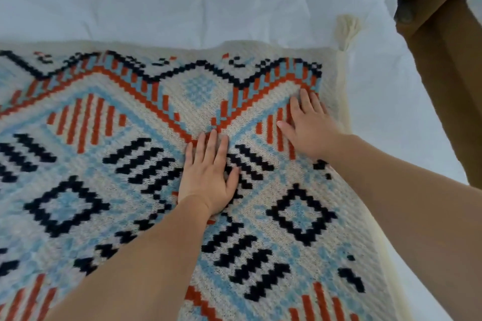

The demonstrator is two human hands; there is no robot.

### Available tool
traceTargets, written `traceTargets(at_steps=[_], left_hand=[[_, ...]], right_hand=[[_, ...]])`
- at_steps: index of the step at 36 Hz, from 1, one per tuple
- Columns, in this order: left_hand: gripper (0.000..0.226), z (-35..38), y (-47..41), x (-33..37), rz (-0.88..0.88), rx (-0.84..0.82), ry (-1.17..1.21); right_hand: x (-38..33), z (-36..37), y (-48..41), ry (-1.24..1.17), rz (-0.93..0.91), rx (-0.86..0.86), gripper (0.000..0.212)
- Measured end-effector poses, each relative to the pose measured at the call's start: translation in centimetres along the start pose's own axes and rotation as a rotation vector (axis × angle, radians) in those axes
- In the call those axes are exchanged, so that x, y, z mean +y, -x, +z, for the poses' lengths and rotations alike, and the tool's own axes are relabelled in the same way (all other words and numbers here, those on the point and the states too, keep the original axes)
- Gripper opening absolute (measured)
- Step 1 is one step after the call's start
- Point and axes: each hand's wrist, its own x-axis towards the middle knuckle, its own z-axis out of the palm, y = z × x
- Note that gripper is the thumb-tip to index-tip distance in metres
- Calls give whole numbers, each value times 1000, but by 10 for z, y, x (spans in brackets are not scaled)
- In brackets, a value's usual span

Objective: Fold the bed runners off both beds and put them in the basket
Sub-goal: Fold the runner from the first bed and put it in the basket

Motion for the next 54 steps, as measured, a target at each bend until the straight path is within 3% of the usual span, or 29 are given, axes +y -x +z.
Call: traceTargets(at_steps=[6, 15, 19, 26, 29, 38, 42, 45, 50, 52, 54], left_hand=[[70, 5, -2, -3, 12, -2, 38], [70, 16, -4, -9, 57, 16, 65], [72, 19, -5, -11, 77, 25, 67], [70, 20, -5, -12, 81, 35, 58], [70, 20, -5, -11, 79, 50, 62], [72, -18, 4, -4, 46, 8, 108], [67, -67, -1, -4, 10, 97, 305], [73, -110, -24, 0, 62, 193, 210], [90, -164, -51, 7, 229, 169, -49], [73, -171, -49, 5, 232, 165, -43], [37, -175, -39, 0, 193, 97, 82]], right_hand=[[11, -12, -47, -9, 42, 18, 78], [39, -36, -107, 4, 81, 112, 60], [45, -55, -117, 0, 128, 129, 65], [57, -80, -108, 144, 130, 186, 4], [70, -87, -91, 32, 136, 184, 22], [65, -100, 10, -131, 47, 143, 18], [48, -97, 60, -147, 59, 142, 17], [42, -90, 83, -54, 35, 149, 24], [36, -87, 115, -49, 26, 132, 28], [36, -87, 126, -64, 38, 121, 27], [37, -88, 133, -70, 61, 130, 29]])
